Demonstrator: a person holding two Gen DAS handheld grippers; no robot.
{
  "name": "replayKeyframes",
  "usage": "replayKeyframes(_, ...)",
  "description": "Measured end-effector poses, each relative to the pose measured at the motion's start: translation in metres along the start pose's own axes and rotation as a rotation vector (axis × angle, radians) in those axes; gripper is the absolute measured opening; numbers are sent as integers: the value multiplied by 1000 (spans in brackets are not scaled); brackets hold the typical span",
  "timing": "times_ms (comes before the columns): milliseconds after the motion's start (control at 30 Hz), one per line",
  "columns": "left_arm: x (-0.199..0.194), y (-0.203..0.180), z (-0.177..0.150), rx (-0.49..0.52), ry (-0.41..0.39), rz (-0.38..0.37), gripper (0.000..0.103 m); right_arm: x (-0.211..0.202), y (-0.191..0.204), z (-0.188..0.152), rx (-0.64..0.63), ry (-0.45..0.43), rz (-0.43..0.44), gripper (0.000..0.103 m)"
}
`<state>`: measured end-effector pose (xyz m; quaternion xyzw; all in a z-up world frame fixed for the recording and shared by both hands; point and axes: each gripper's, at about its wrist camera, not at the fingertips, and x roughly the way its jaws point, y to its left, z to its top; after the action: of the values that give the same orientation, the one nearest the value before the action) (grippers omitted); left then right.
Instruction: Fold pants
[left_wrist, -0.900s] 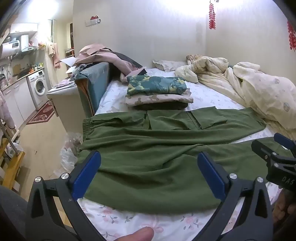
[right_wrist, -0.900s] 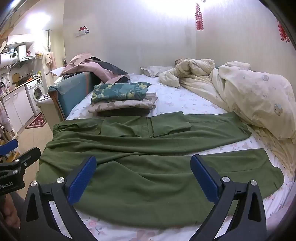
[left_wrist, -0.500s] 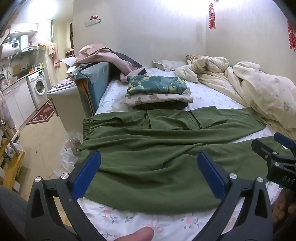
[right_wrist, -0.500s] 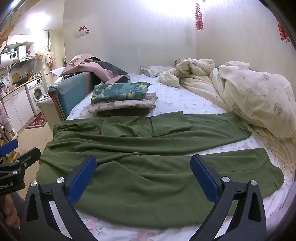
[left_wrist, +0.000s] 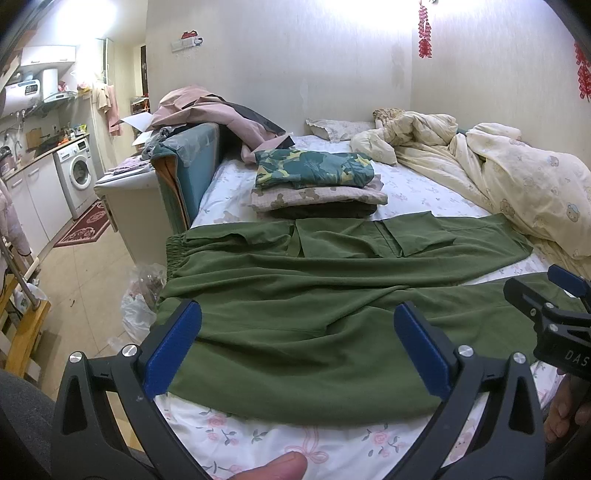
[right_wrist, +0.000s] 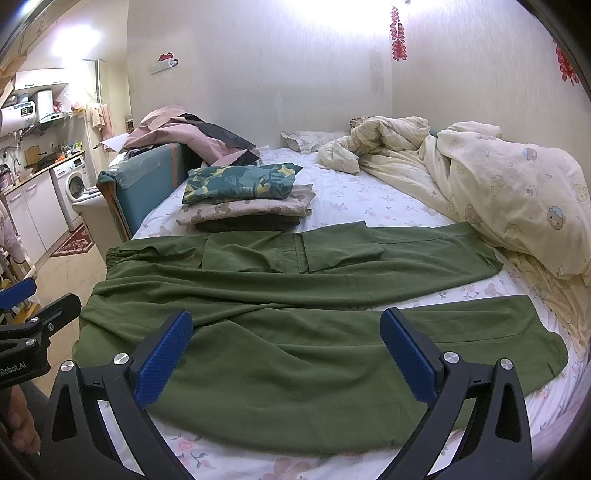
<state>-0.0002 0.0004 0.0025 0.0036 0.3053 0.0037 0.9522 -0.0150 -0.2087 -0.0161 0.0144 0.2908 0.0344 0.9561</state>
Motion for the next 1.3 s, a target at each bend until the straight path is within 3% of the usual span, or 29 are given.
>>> replayKeyframes(1300, 0, 6, 1, 12, -9, 5, 103, 1, 0, -1, 0, 2, 1, 103)
